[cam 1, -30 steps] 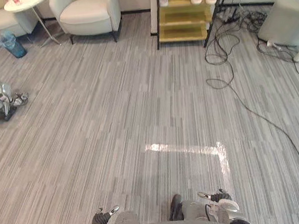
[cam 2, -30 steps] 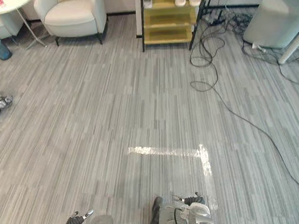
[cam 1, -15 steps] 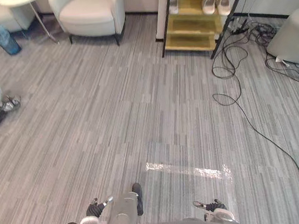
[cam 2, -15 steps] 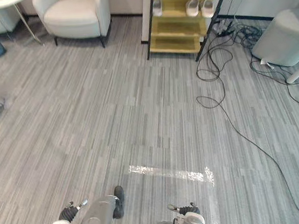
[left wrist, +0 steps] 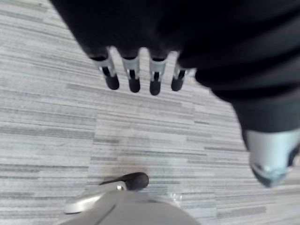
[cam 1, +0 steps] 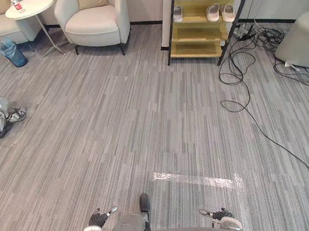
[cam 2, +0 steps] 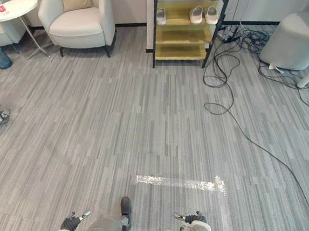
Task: Pick up cushions and gather them together orderly.
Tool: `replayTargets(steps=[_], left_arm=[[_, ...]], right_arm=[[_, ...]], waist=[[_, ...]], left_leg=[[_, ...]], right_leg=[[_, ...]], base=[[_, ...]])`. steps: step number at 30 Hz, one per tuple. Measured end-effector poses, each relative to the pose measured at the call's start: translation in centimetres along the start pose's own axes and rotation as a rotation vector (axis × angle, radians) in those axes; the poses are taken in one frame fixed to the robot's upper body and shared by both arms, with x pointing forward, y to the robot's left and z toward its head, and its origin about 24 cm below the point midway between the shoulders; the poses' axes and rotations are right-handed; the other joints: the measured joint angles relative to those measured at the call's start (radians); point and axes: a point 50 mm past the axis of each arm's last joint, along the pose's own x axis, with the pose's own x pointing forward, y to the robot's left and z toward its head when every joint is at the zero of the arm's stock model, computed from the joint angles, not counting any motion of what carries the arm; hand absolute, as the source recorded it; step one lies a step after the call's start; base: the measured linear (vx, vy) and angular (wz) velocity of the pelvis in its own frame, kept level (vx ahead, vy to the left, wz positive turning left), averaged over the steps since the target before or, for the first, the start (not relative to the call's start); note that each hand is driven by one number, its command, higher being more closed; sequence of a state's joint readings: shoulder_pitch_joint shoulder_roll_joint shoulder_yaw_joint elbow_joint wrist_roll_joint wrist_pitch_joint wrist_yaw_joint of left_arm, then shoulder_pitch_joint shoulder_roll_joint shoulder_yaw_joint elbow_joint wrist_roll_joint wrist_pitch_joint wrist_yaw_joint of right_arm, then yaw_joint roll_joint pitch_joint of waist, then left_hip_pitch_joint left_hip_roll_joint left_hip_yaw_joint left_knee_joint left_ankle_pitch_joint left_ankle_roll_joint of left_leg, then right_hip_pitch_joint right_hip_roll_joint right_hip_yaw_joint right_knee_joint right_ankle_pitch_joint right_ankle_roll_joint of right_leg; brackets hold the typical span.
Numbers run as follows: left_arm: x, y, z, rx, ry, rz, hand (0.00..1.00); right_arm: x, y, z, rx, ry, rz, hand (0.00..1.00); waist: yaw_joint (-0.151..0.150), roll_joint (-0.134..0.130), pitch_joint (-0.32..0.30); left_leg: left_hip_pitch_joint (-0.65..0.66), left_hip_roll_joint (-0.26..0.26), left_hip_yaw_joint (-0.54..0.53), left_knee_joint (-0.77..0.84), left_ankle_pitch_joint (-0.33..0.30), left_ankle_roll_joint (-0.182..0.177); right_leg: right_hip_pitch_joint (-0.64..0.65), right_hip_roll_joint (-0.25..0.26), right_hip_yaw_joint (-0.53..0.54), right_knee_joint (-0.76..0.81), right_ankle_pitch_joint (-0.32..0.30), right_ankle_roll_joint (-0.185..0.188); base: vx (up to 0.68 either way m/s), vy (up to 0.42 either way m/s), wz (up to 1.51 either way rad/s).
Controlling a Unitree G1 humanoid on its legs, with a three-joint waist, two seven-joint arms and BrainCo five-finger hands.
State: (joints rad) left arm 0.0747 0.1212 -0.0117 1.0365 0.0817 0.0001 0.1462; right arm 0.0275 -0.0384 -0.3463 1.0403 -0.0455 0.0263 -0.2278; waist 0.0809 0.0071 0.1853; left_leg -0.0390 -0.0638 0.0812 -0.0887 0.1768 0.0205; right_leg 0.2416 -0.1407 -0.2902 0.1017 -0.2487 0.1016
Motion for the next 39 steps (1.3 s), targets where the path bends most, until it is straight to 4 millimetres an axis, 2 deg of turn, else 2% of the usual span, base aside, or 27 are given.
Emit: replayTargets(steps=[1,6,12,13,15,19,20,21,23,25,27,28,30,31,32,34,35,39], left_arm=[[-0.1,0.0,-0.3,-0.001,0.007,0.000,0.00],[-0.1,0.1,-0.5,0.001,0.015,-0.005,0.00],[-0.1,0.7,-1.0,0.010,0.025,0.008,0.00],[-0.1,1.0,-1.1,0.012,0.028,0.014,0.00],[-0.2,1.0,-1.3,0.012,0.032,0.015,0.00],[-0.6,0.6,-2.5,0.008,0.062,0.005,0.00],[-0.6,0.6,-2.7,0.008,0.068,0.005,0.00],[-0.7,0.6,-2.8,0.008,0.069,0.005,0.00],[-0.7,0.7,-2.9,0.002,0.072,0.007,0.00],[-0.7,0.6,-3.0,-0.004,0.076,0.006,0.00],[-0.8,0.6,-3.1,-0.013,0.076,0.007,0.00],[-0.8,0.6,-3.2,-0.014,0.079,0.007,0.00],[-0.9,0.8,-3.5,-0.016,0.086,0.013,0.00],[-1.0,0.9,-3.6,-0.020,0.089,0.016,0.00],[-1.1,0.4,-3.7,-0.032,0.093,0.012,0.00],[-1.2,-0.5,-3.8,-0.046,0.098,-0.007,0.00],[-1.2,-0.6,-3.8,-0.045,0.099,-0.010,0.00],[-1.2,-0.6,-3.7,-0.023,0.093,-0.019,0.00]], right_arm=[[0.0,-0.1,-0.3,-0.001,0.007,-0.002,0.00],[-0.1,-0.1,-0.5,-0.001,0.016,-0.002,0.00],[-0.2,0.4,-0.8,0.020,0.032,0.008,0.00],[-0.2,0.6,-1.0,0.020,0.046,0.014,0.00],[-0.2,0.5,-1.1,0.026,0.055,0.012,0.00],[0.0,-0.1,-0.8,0.037,0.050,-0.004,0.00],[0.0,-0.2,-0.6,0.038,0.041,-0.008,0.00],[0.0,-0.3,-0.4,0.040,0.032,-0.009,0.00],[0.0,-0.4,-0.3,0.040,0.024,-0.011,0.00],[0.1,-0.4,-0.1,0.037,0.016,-0.010,0.00],[0.1,-0.4,0.1,0.014,0.003,-0.006,0.00],[0.1,-0.4,0.2,0.007,0.001,-0.005,0.00],[0.1,-0.5,-0.1,0.001,0.008,-0.007,0.00],[0.0,-0.6,-0.3,-0.008,0.013,-0.009,0.00],[0.0,-0.9,-0.6,-0.032,0.018,-0.017,0.00],[0.2,-1.8,-0.5,-0.043,0.010,-0.040,0.00],[0.2,-2.0,-0.6,-0.045,0.012,-0.044,0.00],[0.1,-2.1,-1.1,-0.054,0.023,-0.048,0.00]], waist=[[0.001,-0.010,-0.008],[0.000,-0.016,-0.019],[0.001,-0.039,-0.023],[0.005,-0.049,-0.023],[0.008,-0.052,-0.023],[0.008,-0.023,-0.017],[0.007,-0.012,-0.012],[0.004,-0.011,-0.011],[0.004,-0.013,-0.011],[0.002,-0.009,-0.011],[0.004,-0.009,-0.013],[0.005,-0.010,-0.013],[-0.001,-0.025,-0.022],[-0.003,-0.032,-0.027],[-0.002,-0.022,-0.051],[-0.016,0.010,-0.066],[-0.016,0.016,-0.070],[-0.018,0.011,-0.077]], left_leg=[[0.000,-0.001,-0.001,0.000,0.000,0.000],[0.000,-0.016,-0.003,0.000,-0.003,0.005],[0.000,-0.044,0.000,0.000,-0.019,0.026],[0.005,-0.047,0.008,0.001,-0.033,0.031],[0.014,-0.046,0.017,0.007,-0.048,0.037],[0.064,-0.020,0.054,0.008,-0.088,0.049],[0.081,-0.020,0.056,0.008,-0.099,0.053],[0.091,-0.021,0.052,0.008,-0.104,0.059],[0.118,-0.024,0.043,0.008,-0.117,0.057],[0.129,-0.026,0.033,0.008,-0.124,0.057],[0.128,-0.028,0.030,0.008,-0.127,0.055],[0.126,-0.031,0.029,0.008,-0.127,0.054],[0.129,-0.054,0.011,0.008,-0.132,0.048],[0.131,-0.065,0.002,0.008,-0.133,0.046],[0.126,-0.059,-0.007,0.008,-0.140,0.039],[0.121,-0.036,-0.038,0.008,-0.136,0.029],[0.122,-0.031,-0.045,0.008,-0.134,0.026],[0.130,-0.007,-0.073,0.008,-0.142,0.015]], right_leg=[[0.001,0.000,0.000,0.000,-0.008,-0.001],[0.004,-0.013,-0.002,0.000,-0.013,0.009],[0.005,-0.034,0.002,-0.002,0.005,0.034],[0.005,-0.040,0.005,0.004,0.015,0.046],[-0.003,-0.045,0.011,0.024,0.025,0.055],[-0.116,-0.061,0.073,0.293,0.064,0.039],[-0.178,-0.080,0.089,0.433,0.080,0.028],[-0.203,-0.089,0.098,0.496,0.085,0.016],[-0.246,-0.097,0.108,0.583,0.041,0.029],[-0.274,-0.099,0.107,0.555,0.000,0.031],[-0.300,-0.089,0.126,0.433,0.001,0.034],[-0.310,-0.075,0.150,0.378,0.014,0.031],[-0.314,-0.065,0.170,0.286,0.093,0.012],[-0.313,-0.067,0.164,0.268,0.090,0.011],[-0.304,-0.063,0.160,0.243,0.072,0.015],[-0.272,-0.041,0.117,0.174,0.079,0.001],[-0.260,-0.032,0.111,0.160,0.082,0.000],[-0.207,-0.001,0.075,0.088,0.101,-0.002]], base=[[-0.07,-0.046,0.04],[-0.01,-0.021,0.03],[0.04,-0.033,-0.01],[0.03,-0.031,-0.11],[0.03,-0.009,-0.23],[0.05,0.050,-0.37],[0.05,0.049,-0.12],[0.06,0.029,0.03],[0.05,0.011,0.17],[0.05,-0.009,0.22],[0.06,-0.039,0.16],[0.07,-0.082,0.12],[0.09,-0.116,0.21],[0.11,-0.143,0.22],[0.16,-0.152,0.24],[0.15,-0.114,0.27],[0.14,-0.105,0.22],[0.16,-0.094,0.16]])
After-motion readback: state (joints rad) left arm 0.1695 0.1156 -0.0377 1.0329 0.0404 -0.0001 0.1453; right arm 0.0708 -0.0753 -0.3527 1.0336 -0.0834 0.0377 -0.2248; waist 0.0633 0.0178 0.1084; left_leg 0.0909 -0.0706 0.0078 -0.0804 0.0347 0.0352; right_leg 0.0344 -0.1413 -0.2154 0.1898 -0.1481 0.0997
